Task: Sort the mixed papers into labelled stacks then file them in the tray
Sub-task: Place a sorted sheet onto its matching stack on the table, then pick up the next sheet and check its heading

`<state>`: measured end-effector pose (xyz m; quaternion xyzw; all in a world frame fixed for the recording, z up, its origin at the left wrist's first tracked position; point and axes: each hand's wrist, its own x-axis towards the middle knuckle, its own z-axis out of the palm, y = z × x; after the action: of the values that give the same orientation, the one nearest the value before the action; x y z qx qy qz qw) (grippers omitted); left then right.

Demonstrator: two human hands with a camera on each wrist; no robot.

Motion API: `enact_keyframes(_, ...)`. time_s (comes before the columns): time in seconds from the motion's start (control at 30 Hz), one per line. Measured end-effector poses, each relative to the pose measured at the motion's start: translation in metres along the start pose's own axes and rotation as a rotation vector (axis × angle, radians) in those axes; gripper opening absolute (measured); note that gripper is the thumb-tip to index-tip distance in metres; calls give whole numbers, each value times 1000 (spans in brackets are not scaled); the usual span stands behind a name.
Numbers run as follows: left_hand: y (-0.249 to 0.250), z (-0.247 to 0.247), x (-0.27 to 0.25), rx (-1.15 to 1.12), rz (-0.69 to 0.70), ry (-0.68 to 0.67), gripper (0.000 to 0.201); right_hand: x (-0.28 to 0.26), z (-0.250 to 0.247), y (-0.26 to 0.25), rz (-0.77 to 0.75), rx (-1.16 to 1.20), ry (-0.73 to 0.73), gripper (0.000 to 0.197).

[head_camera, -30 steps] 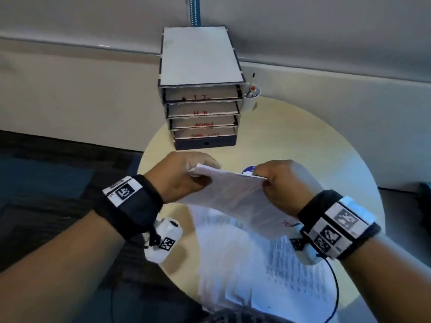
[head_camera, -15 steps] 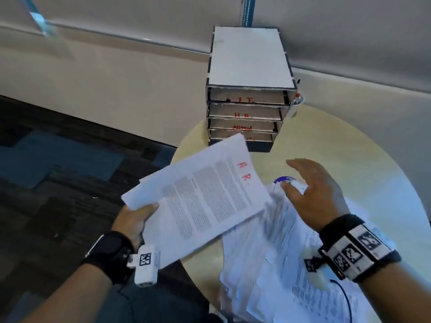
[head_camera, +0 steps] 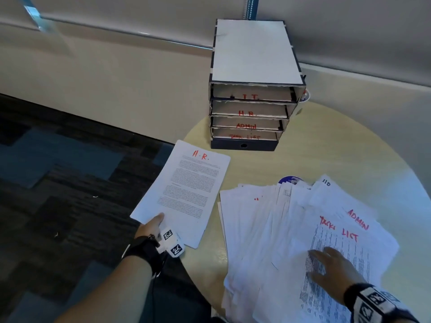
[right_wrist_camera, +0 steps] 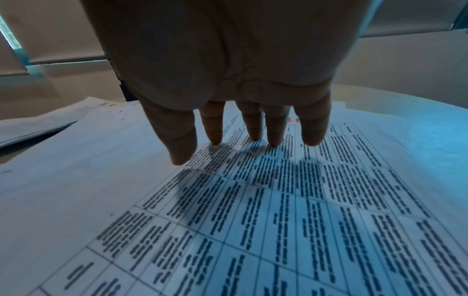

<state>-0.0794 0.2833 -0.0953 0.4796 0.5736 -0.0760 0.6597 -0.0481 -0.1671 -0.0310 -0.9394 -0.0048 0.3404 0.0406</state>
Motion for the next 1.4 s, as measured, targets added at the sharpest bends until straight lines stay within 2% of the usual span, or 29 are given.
enact_keyframes(0.27, 11, 15, -4, 197, 0, 61, 40, -2, 4, 3, -29, 2, 13, 70)
enact_keyframes(0.37, 12, 14, -9, 226, 20, 40, 46, -3, 3, 2, -23, 25, 21, 70)
enact_keyframes(0.47, 9, 11, -8, 149, 6, -26, 52, -7, -3, 3, -14, 90, 38, 61)
enact_keyframes(0.53, 5, 5, -14, 95, 13, 16, 54, -9, -7, 9, 21, 156, 71, 54)
enact_keyframes(0.6, -1, -6, -24, 160, 23, 184, 68, -9, -7, 17, 103, 246, 133, 52)
enact_keyframes(0.67, -6, -6, -50, 349, 168, 343, 55, -8, -5, 34, 247, 352, 172, 57)
enact_keyframes(0.7, -8, 1, -63, 463, 279, 345, 44, -10, -2, 44, 331, 403, 175, 62)
enact_keyframes(0.77, -13, 15, -87, 690, 508, 207, 20, -8, 3, 55, 447, 454, 176, 71)
enact_keyframes(0.83, -20, 44, -101, 952, 661, -53, 13, -5, 10, 63, 501, 475, 188, 80)
enact_keyframes(0.9, -30, 82, -112, 1203, 757, -317, 9, -1, 14, 65, 539, 507, 205, 94)
enact_keyframes(0.97, -41, 126, -125, 1400, 847, -546, 12, 4, 18, 68, 587, 529, 211, 107)
enact_keyframes(1.03, -56, 168, -130, 1521, 902, -673, 31, 8, 20, 71, 605, 544, 196, 106)
enact_keyframes(1.13, -78, 220, -135, 1622, 913, -662, 67, 9, 23, 75, 578, 608, 234, 90)
enact_keyframes(1.2, -90, 243, -140, 1644, 866, -574, 84, 8, 22, 78, 606, 613, 267, 89)
enact_keyframes(1.3, -102, 259, -144, 1691, 789, -433, 93, 5, 23, 82, 621, 698, 246, 91)
enact_keyframes(1.4, -107, 262, -136, 1585, 734, -394, 89, 3, 27, 83, 492, 798, 217, 81)
